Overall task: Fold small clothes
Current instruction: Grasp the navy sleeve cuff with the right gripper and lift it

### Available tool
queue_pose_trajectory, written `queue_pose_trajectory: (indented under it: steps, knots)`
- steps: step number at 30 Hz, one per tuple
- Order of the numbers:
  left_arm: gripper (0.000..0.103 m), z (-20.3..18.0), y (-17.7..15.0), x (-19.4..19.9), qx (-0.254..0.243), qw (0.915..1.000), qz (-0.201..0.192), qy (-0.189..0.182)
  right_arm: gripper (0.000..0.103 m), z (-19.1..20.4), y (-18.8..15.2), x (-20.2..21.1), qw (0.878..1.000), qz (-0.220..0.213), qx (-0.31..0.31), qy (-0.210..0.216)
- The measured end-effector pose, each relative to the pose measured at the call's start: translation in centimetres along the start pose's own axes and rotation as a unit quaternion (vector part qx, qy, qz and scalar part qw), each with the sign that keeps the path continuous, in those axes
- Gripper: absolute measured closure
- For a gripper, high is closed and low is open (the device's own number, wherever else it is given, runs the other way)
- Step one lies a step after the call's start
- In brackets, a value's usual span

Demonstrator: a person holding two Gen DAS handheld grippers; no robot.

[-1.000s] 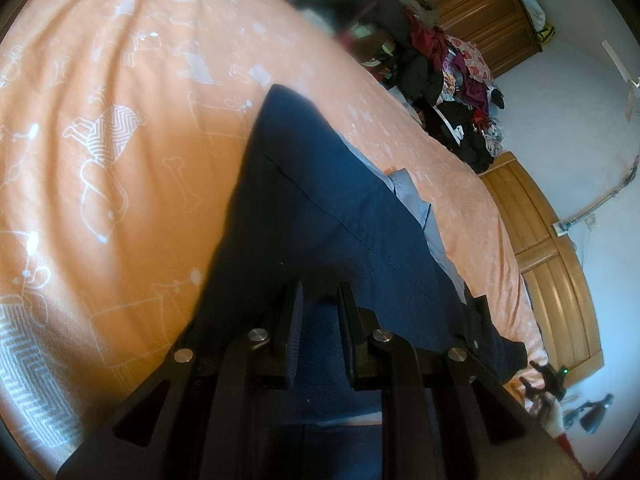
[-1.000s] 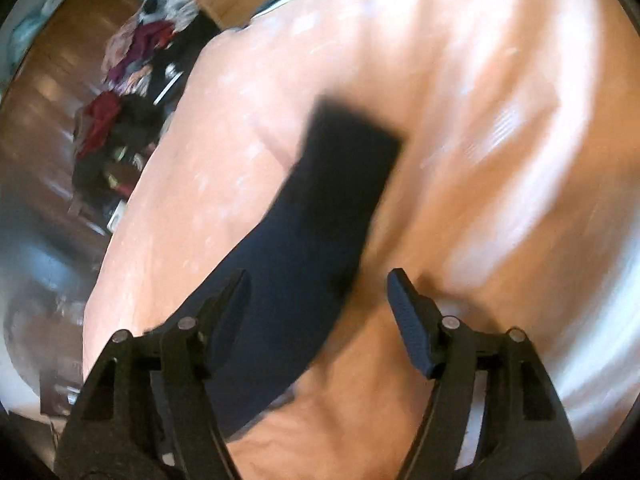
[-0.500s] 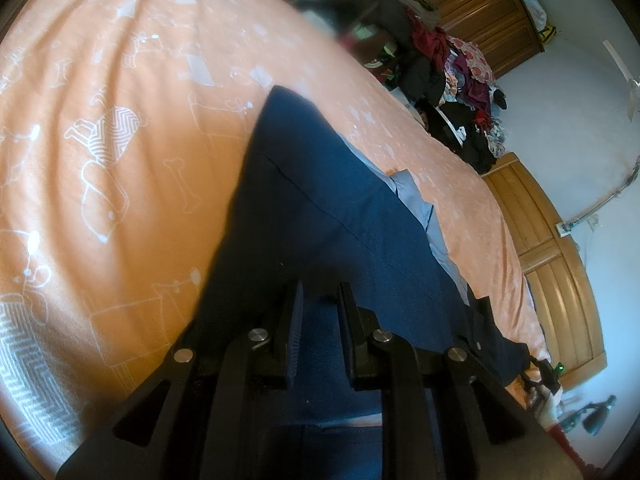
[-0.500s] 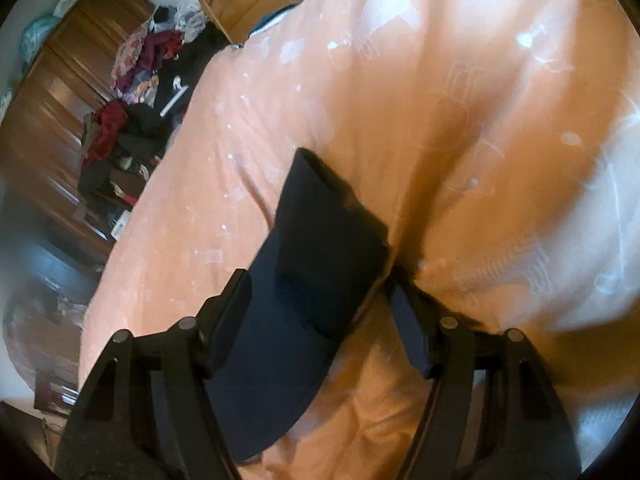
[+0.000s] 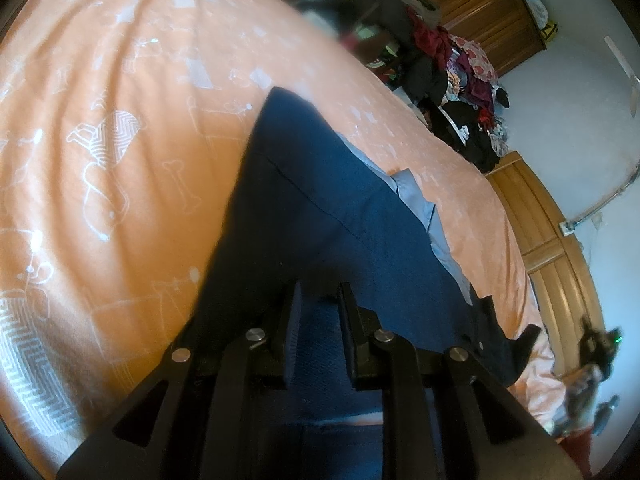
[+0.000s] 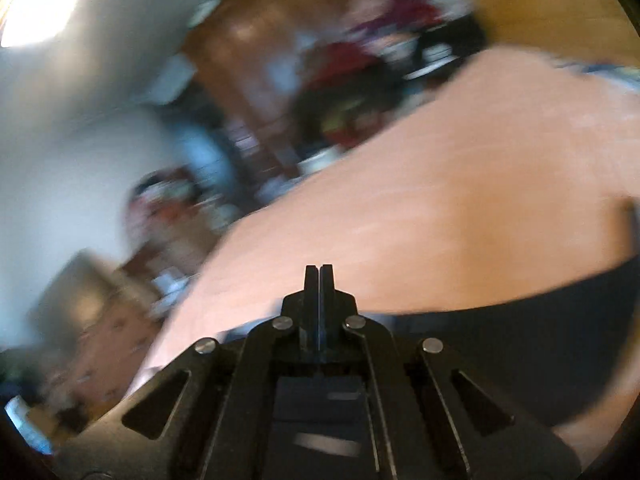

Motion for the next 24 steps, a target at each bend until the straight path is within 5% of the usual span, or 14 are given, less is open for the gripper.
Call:
queue_pose_trajectory:
  steps: [2,6,9,11,14,17,24]
  knots:
    - [0.065,-0.5,0.0,0.3,0.003,0.9999,0.003,-0.011,0.1,4.3,-2.5,-3.6,0.999,0.024,0.003,0.036]
    - [0.045,-1.2,-0.6,1.4,-0.027,0.9993,0.009,-0.026,0.055,5.8,-7.0,-7.5,0.997,0.066,-0.015,0.034]
    - [0.042,-0.8,-0.4,1.5,-0.019,0.9989,0.008,-0.042,0.046,0.1,-7.9,-5.6,0.997,0.07,-0.028,-0.032]
    - [0.042,-0.6,-0.3,1.5,-0.019,0.9989,0.004,-0.043,0.038,-5.6,-7.3,-2.5,0.991,0.059,-0.013,-0.121]
    - [0.04,-0.9,-0.4,1.6,-0.031,0.9985,-0.001,-0.044,0.037,-14.5,-5.8,2.3,0.959,0.069,0.065,-0.268]
    - [0.036,-1.0,-0.5,1.8,-0.038,0.9982,-0.005,-0.045,0.036,-20.6,-4.8,5.3,0.923,0.105,0.122,-0.35]
    - [0.033,-1.4,-0.6,1.7,-0.045,0.998,-0.01,-0.043,0.034,-26.7,-6.4,6.2,0.872,0.188,0.196,-0.408]
Point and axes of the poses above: each gripper's, at about its wrist camera, not at the fingertips, and x roughly against the way its jaws point, z to its left, y to its top, the point moved 6 cm from there along -x, roughly the way its jaws point, and after that the axes turned 14 degrees about -z, right-handed, at the moved point
